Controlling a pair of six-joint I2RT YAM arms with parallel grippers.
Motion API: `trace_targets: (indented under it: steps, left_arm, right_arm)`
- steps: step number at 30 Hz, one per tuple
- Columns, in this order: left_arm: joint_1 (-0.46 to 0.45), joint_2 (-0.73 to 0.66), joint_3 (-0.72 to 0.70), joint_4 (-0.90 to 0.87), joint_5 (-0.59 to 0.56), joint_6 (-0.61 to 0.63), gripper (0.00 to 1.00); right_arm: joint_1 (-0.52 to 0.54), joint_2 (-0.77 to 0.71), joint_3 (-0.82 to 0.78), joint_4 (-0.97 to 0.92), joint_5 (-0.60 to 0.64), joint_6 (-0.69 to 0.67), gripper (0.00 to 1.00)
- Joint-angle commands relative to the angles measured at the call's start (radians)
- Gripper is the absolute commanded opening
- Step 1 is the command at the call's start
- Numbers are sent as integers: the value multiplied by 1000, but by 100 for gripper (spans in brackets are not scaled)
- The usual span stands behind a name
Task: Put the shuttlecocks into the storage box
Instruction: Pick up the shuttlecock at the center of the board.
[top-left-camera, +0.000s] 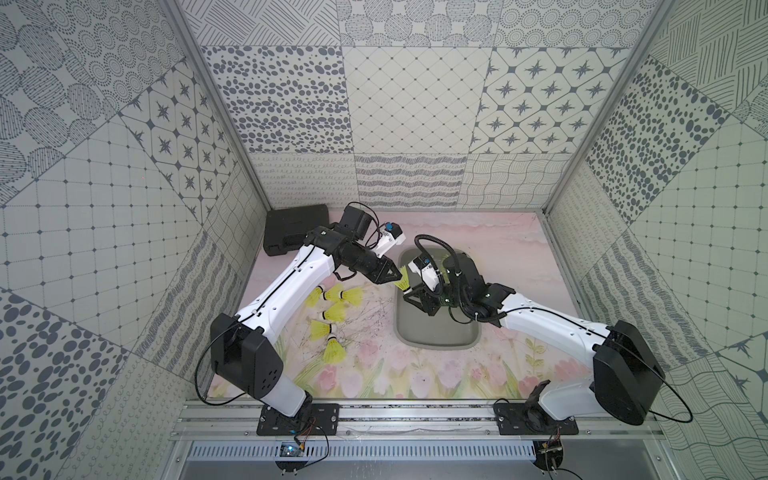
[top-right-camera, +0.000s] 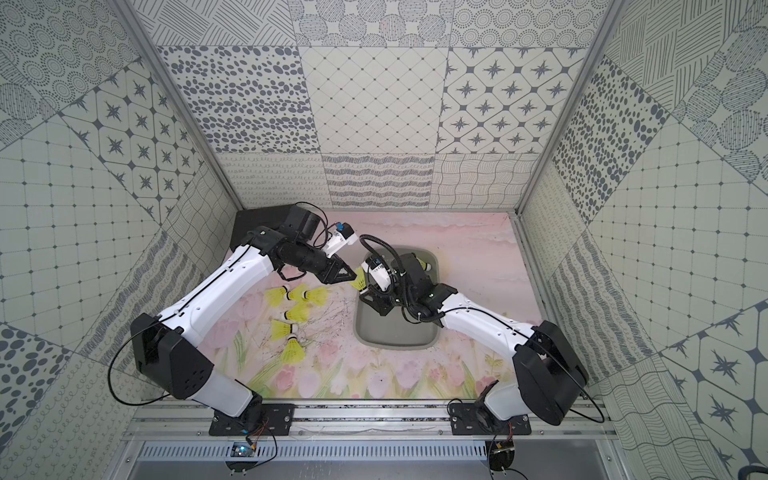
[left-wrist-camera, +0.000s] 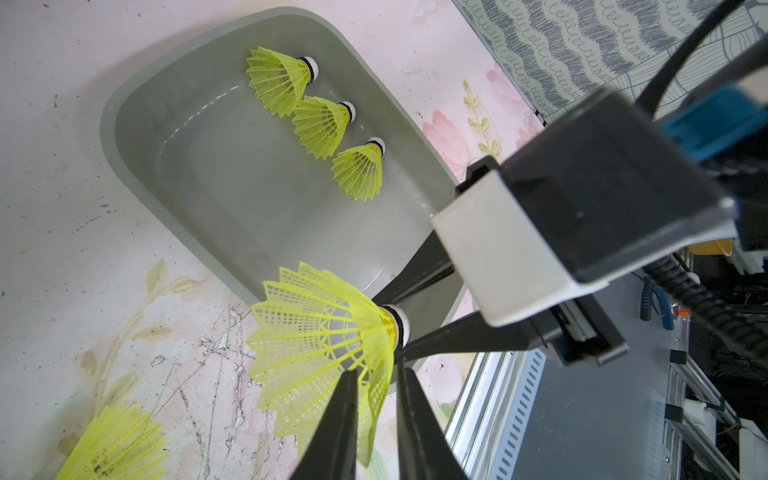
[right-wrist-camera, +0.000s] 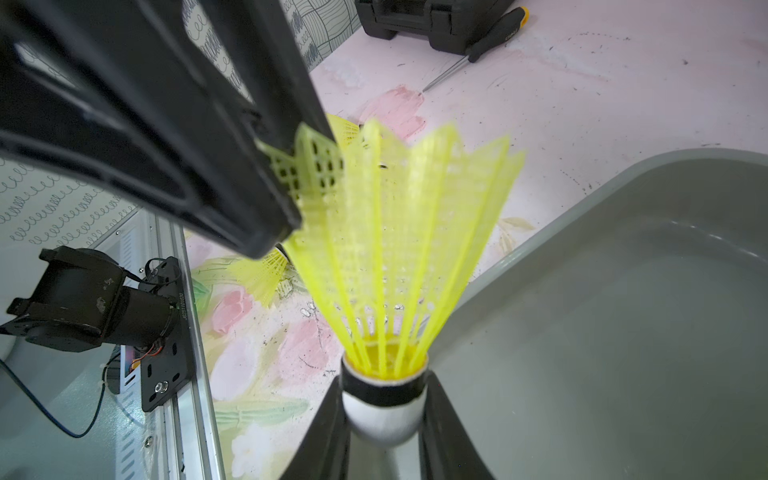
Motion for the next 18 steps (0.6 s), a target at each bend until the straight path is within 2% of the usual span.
trace_targets:
  steps: [1,5,8,9,11,14,18]
  left_arm:
    - [0,5,11,-11,27,15,12]
    - [1,4,5,2,31,-5,1]
    - [1,-3,-17,58,34,-63,0]
    - [0,-6,-31,90,33,-103,0]
    - [-1,-15,-65,173,39,-194,0]
    - [1,-35,-137,338,63,-362,0]
    - [-3,-71,-276,645,64,-644,0]
  right_arm:
    - [2,-3,6,37,12,-15,28]
    - [2,-15,-1,38,33,-14,29]
    - [1,-28,-10,41,59,-14,34]
    - [1,-34,-16,43,74,-12,37]
    - [2,-51,-29,47,116,-8,51]
    - [-2,-89,-60,55,188,-8,63]
    - [-25,-166,-117,61,260,-3,69]
